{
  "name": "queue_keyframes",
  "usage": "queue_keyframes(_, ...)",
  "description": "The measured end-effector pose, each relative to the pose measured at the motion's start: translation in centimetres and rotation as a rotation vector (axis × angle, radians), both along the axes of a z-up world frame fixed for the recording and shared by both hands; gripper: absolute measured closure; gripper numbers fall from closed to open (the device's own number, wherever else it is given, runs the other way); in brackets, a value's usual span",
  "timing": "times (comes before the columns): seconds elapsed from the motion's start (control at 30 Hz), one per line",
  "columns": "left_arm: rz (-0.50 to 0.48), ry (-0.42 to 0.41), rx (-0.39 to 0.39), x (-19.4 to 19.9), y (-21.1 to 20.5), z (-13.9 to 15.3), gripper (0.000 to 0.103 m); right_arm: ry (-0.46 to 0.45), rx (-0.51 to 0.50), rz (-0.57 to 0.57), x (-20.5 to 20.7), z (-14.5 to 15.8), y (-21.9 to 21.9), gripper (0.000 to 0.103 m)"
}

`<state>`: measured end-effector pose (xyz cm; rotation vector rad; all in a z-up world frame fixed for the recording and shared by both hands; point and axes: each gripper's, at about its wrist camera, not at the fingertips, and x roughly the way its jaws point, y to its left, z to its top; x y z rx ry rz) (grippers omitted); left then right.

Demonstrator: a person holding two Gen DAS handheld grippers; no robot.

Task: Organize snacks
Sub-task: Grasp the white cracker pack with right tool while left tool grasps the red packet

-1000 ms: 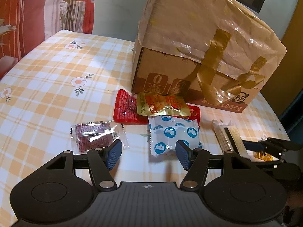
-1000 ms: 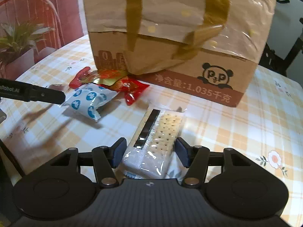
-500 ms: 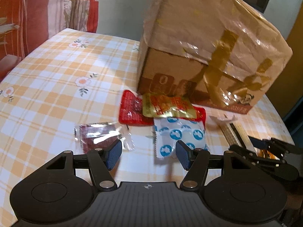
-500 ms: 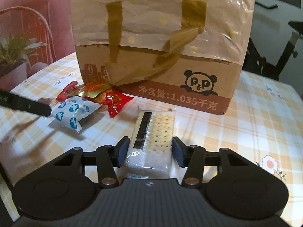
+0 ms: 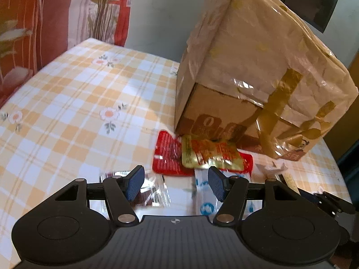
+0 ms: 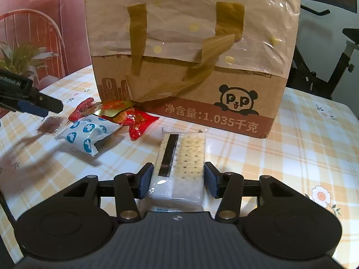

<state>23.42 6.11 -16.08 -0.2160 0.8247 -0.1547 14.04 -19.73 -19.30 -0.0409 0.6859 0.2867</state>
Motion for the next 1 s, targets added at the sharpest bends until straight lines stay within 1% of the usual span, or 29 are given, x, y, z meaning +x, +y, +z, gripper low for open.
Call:
queue_keyframes(0.03, 0.004, -0.017, 0.016, 0.4, 0.0, 0.0, 0.046, 0.0, 0.001, 0.0, 0.0, 0.0, 0.0, 0.051)
queue_keyframes(0.07, 0.01, -0.031, 0.031, 0.7, 0.1, 0.0, 0.057, 0.001, 0.001, 0.001, 0.0, 0.0, 0.0, 0.051)
queue_keyframes(0.1, 0.022, -0.037, 0.048, 1.3, 0.3, -0.1, 0.063, 0.001, 0.001, 0.001, 0.0, 0.0, 0.0, 0.051)
queue_keyframes(0.17, 0.041, -0.034, 0.049, 2.4, 0.8, -0.4, 0.066, 0.002, 0.005, 0.001, 0.0, 0.0, 0.0, 0.051)
queue_keyframes(0.2, 0.044, -0.034, 0.044, 2.8, 1.0, -0.5, 0.066, 0.002, 0.007, 0.0, 0.0, 0.0, -0.1, 0.051)
queue_keyframes(0.4, 0.008, -0.018, 0.07, 4.7, 0.1, -1.8, 0.066, 0.002, 0.008, -0.001, 0.0, 0.0, 0.0, 0.051)
queue_keyframes(0.6, -0.021, -0.004, 0.061, 4.8, -0.7, -2.8, 0.066, 0.002, 0.007, -0.001, 0.0, 0.0, 0.0, 0.051)
queue_keyframes(0.77, -0.067, -0.038, 0.13, 4.1, -1.8, -3.1, 0.065, 0.001, 0.007, -0.001, 0.0, 0.0, 0.0, 0.051)
queue_keyframes(0.8, -0.077, -0.042, 0.133, 4.0, -1.9, -3.1, 0.069, 0.002, 0.006, -0.002, 0.0, 0.0, 0.1, 0.051)
queue_keyframes(0.87, -0.089, -0.044, 0.118, 3.7, -1.9, -3.0, 0.069, 0.001, 0.006, -0.002, 0.0, 0.0, 0.1, 0.051)
queue_keyframes(1.0, -0.073, -0.098, 0.115, 2.1, -2.1, -1.9, 0.072, 0.002, 0.007, -0.002, 0.0, 0.0, 0.0, 0.051)
